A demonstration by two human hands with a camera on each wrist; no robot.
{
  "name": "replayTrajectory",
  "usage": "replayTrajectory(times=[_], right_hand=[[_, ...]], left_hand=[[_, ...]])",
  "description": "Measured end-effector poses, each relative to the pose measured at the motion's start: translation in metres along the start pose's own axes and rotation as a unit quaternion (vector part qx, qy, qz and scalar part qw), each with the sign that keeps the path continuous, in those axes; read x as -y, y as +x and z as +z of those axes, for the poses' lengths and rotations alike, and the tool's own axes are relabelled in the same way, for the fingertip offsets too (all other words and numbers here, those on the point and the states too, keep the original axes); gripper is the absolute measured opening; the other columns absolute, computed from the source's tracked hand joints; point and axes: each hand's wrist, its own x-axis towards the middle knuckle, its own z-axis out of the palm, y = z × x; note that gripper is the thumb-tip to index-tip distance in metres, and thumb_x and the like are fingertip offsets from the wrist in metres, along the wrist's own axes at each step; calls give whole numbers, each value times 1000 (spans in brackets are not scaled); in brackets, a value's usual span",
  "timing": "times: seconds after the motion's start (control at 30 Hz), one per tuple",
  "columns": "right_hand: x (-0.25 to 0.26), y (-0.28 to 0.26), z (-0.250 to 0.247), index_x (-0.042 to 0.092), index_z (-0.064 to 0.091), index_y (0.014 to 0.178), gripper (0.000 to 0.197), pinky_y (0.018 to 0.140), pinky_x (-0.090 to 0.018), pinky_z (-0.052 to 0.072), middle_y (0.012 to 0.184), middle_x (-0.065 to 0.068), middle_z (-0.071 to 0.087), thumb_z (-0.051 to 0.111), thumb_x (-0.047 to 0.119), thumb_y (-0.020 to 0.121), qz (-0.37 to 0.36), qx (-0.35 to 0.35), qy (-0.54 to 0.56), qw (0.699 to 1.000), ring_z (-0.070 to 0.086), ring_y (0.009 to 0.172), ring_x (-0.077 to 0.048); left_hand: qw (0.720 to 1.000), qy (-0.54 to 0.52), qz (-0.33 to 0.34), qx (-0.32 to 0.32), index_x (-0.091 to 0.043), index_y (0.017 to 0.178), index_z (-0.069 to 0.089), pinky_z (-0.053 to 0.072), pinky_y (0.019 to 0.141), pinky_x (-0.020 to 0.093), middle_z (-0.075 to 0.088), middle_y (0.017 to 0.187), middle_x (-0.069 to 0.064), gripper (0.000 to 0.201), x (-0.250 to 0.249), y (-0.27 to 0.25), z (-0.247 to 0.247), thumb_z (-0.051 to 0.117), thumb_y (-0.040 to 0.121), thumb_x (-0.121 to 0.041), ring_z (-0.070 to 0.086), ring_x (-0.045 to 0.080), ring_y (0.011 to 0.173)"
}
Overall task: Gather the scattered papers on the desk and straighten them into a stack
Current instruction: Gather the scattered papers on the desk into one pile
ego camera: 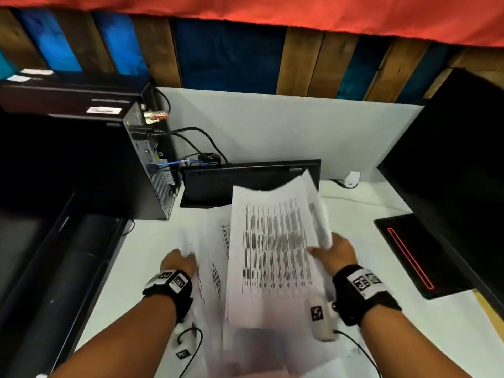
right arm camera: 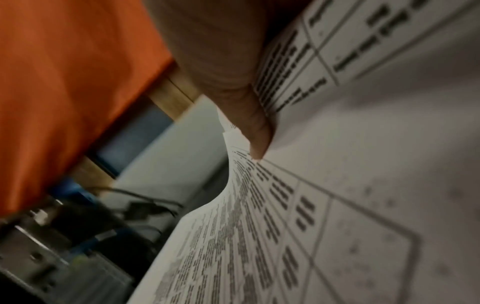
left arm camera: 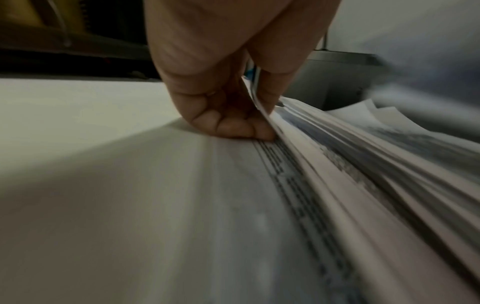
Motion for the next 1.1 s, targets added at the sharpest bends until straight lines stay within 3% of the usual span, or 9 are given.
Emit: replayTrajectory(times=[0.13,0.27,0.5,0.6,0.7,0.8,0.93,1.03,1.1], right_hand=[[-39,20,40,4,43,128,68,87,-37,51,126,-18,56,78,27,75,82,54,-108,989,57,106,-31],[-54,30,51,7,23,143,110,105,-46,36,144,-18,35,78,57,62,99,13,-227,969,35,133,-36],[-41,29,80,10,13,149,96,111,-42,34,152,-16,24,70,42,79,71,132,-171,974,30,138,-34],[-34,21,93,12,15,149,85,109,-38,35,152,-13,26,65,36,85,43,185,-136,972,34,137,-31],[-32,15,104,12,25,147,77,108,-34,38,148,-12,34,58,45,86,10,242,-126,962,41,133,-28],[-38,20,90,17,44,136,66,101,-39,44,136,-13,46,62,50,81,44,140,-105,984,49,122,-31],[-66,23,37,13,33,135,99,100,-57,38,139,-17,36,78,57,59,227,-116,-140,957,37,127,-36],[-86,27,15,4,28,134,124,101,-53,36,134,-23,38,84,64,41,308,-135,-141,931,37,125,-37],[-90,32,13,2,27,135,129,103,-50,39,135,-24,41,88,59,37,299,-96,-102,944,42,125,-39]], left_hand=[[1000,-3,-11,-22,-3,140,40,35,110,43,45,144,18,73,-1,9,-1,59,86,-48,44,36,131],[990,71,-65,-106,-8,139,35,32,104,53,39,141,19,86,-4,-3,6,57,78,-64,35,41,129],[990,-50,-113,-71,6,135,36,37,103,47,41,139,29,64,-2,-5,24,67,84,-16,46,46,124],[993,-14,-107,-54,5,133,44,37,107,46,47,137,29,52,-4,2,19,53,93,-27,47,44,125],[991,49,-116,-49,-3,141,39,25,111,46,37,144,26,68,-3,-2,16,21,98,-53,37,41,132],[995,-28,-76,-52,0,137,36,34,106,46,42,140,27,86,-4,-13,21,45,85,-67,44,42,127],[997,-69,-36,1,5,126,36,45,98,43,54,130,25,88,10,-11,20,87,65,-33,55,40,117],[998,-47,-24,32,7,118,50,49,87,40,61,119,21,85,18,-5,18,90,56,-36,59,38,109],[996,-71,-16,47,6,109,56,46,75,34,64,106,17,74,19,-5,20,90,58,-35,61,36,104]])
